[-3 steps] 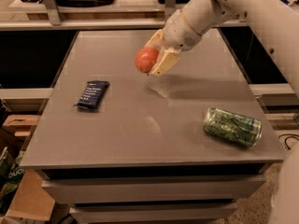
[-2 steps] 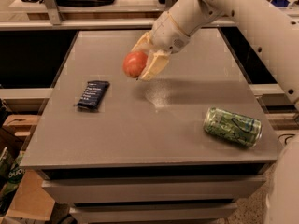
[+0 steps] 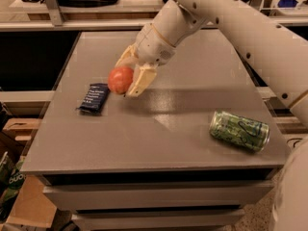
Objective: Move apple near rxbar blueberry
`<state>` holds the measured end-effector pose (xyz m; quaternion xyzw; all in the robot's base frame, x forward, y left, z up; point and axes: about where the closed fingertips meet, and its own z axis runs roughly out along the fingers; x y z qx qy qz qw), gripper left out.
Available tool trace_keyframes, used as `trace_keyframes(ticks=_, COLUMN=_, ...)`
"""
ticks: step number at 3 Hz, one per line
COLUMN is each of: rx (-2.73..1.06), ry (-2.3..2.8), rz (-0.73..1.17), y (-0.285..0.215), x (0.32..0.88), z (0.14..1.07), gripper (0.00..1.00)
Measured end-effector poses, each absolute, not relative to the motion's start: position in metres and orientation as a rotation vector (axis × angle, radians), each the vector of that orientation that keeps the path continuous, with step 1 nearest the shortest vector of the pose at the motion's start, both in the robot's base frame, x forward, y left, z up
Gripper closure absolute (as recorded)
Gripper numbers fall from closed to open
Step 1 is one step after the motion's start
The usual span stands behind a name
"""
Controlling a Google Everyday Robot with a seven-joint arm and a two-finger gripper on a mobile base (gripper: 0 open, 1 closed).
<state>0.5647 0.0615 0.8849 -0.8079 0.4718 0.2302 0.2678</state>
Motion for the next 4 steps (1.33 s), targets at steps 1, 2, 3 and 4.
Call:
trace_keyframes(ticks=1, rx=-2.208, ry=1.227, rz=0.661, y=0.082, x=0.553, z=0.880, gripper=1.00)
trace_keyframes(ticks=2, rx=-2.227, ry=1.190, rz=0.694, y=0.098, x=0.545, z=0.876, gripper=1.00)
trace_keyframes(ticks=3, rx=-2.230, ry=1.181, rz=0.703, y=0.102, x=0.544, z=0.874, gripper=1.00)
trace_keyframes(ticks=4, rx=-2.228, ry=1.182, rz=0.714, y=0.103, x=0.545, z=0.871, gripper=1.00)
